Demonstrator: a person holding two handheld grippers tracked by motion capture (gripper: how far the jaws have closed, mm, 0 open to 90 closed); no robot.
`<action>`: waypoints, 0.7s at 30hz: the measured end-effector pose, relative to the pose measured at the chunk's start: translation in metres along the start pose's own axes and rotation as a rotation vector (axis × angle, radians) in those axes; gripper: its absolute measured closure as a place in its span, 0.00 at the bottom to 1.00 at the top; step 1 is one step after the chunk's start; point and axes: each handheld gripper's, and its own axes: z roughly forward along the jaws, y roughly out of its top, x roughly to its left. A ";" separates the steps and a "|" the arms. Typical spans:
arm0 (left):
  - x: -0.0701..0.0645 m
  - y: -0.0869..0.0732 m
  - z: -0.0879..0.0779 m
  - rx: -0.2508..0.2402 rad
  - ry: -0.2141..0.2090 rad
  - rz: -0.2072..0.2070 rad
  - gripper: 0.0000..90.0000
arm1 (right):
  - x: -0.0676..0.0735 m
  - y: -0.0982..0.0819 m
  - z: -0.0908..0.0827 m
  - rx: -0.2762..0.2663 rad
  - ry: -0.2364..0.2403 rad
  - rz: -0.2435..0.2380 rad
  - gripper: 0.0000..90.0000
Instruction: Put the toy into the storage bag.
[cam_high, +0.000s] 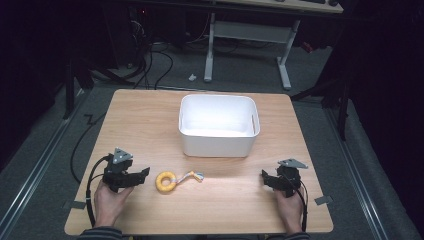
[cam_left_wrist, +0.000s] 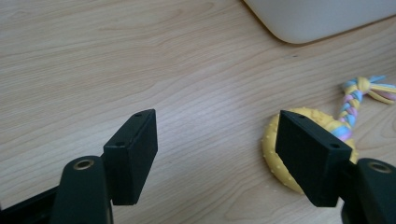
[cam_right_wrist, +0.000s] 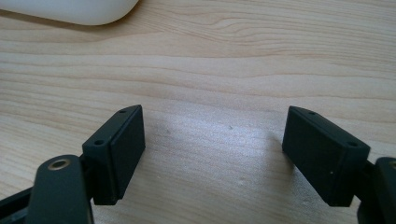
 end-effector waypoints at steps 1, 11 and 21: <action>-0.004 0.002 0.001 0.011 -0.009 0.016 0.33 | 0.000 0.000 0.000 0.000 0.000 0.000 0.24; -0.019 0.007 0.009 0.071 -0.052 0.049 0.34 | 0.000 0.000 0.000 0.001 0.005 -0.006 0.24; -0.036 0.008 0.022 0.132 -0.082 0.074 0.39 | 0.001 0.000 0.000 0.000 0.010 -0.010 0.24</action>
